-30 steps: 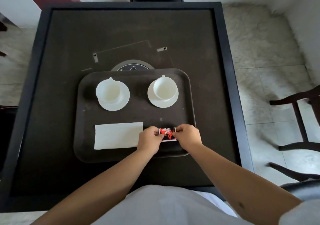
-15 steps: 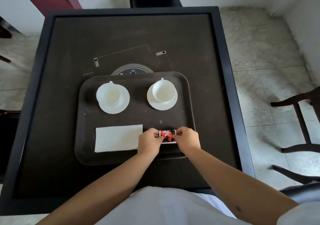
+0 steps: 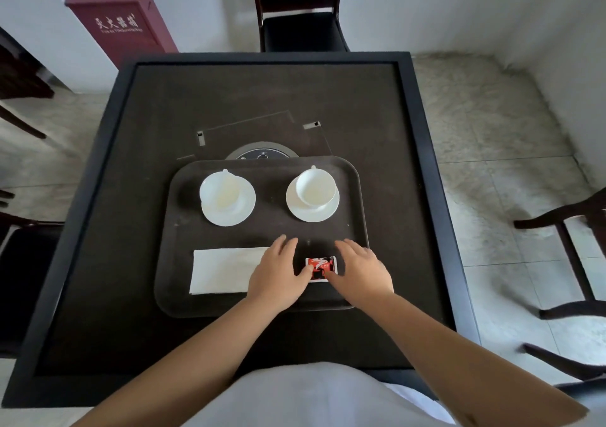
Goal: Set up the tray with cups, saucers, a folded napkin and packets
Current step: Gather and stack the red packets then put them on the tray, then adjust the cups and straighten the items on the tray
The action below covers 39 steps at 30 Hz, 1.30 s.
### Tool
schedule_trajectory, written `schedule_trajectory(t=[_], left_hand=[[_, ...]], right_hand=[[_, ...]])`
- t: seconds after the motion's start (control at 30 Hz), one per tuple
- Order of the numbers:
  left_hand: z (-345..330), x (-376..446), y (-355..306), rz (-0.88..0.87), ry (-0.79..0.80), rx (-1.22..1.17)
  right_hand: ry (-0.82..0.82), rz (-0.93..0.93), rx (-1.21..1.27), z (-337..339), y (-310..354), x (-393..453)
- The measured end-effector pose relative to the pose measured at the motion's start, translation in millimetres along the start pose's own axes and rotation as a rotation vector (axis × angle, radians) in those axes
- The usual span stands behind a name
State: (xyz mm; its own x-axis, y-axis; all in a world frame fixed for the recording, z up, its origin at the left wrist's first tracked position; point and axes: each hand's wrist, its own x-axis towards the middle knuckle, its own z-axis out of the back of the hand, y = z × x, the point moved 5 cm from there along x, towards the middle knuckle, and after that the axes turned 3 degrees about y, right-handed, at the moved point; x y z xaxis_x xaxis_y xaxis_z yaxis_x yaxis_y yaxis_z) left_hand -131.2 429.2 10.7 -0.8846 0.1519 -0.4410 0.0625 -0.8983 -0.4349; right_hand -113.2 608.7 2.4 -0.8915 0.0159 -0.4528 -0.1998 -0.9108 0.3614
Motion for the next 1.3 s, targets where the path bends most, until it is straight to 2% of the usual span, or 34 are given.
schedule_trajectory(t=[0.13, 0.27, 0.73, 1.1, 1.3], left_hand=[[10.7, -8.4, 1.6, -0.134, -0.012, 0.308], [17.8, -22.2, 5.6, -0.155, -0.058, 0.397], [58.7, -15.1, -19.3, -0.152, -0.199, 0.334], [79.8, 37.9, -42.3, -0.169, -0.187, 0.299], [79.1, 72.9, -36.6, -0.107, -0.092, 0.21]], right_hand=[[0.017, 0.077, -0.175, 2.7, 3.9, -5.3], [-0.043, 0.108, -0.24, 7.9, 6.8, -14.8], [-0.081, 0.208, -0.311, 54.7, 20.4, -12.7], [-0.051, 0.221, -0.339, 84.2, 36.7, 49.4], [0.02, 0.26, -0.315, 90.2, 45.0, 94.1]])
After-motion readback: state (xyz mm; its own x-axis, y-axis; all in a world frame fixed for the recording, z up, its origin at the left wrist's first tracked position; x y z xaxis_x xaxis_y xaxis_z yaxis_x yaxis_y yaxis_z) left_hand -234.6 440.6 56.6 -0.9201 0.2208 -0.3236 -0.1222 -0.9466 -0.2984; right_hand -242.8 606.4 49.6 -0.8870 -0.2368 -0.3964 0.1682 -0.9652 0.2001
